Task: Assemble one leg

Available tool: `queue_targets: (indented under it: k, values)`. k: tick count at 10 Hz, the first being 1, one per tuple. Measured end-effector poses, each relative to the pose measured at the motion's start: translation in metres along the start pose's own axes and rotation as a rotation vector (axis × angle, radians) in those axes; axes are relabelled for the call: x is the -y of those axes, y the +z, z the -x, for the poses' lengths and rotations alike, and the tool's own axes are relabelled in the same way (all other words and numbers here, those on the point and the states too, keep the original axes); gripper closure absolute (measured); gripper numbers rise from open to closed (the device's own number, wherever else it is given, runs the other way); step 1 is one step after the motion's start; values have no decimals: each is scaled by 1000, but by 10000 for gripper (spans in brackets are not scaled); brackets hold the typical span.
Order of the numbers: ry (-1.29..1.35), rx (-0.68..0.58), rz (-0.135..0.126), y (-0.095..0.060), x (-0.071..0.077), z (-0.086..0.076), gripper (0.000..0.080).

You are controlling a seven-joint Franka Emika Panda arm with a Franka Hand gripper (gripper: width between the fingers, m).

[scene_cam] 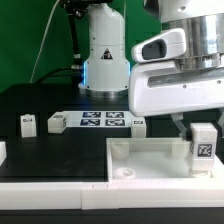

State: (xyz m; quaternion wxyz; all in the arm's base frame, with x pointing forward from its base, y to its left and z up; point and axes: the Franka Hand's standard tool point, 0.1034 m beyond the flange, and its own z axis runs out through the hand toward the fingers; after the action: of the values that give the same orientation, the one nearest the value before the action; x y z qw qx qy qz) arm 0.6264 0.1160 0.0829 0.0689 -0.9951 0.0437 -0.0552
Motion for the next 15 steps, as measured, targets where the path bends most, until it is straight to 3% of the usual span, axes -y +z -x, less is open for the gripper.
queue_targets:
  k: [3,7,10,12,14,15]
  values:
    - [79,2,-1,1,-1,1,503]
    - [719,13,6,2,-3,3,503]
    - [1160,56,20,6,10,5,503]
    - [1311,61,5,6,10,3,503]
    - [1285,61,4,7,12,4,502]
    - [1242,61,2,6,12,4,336]
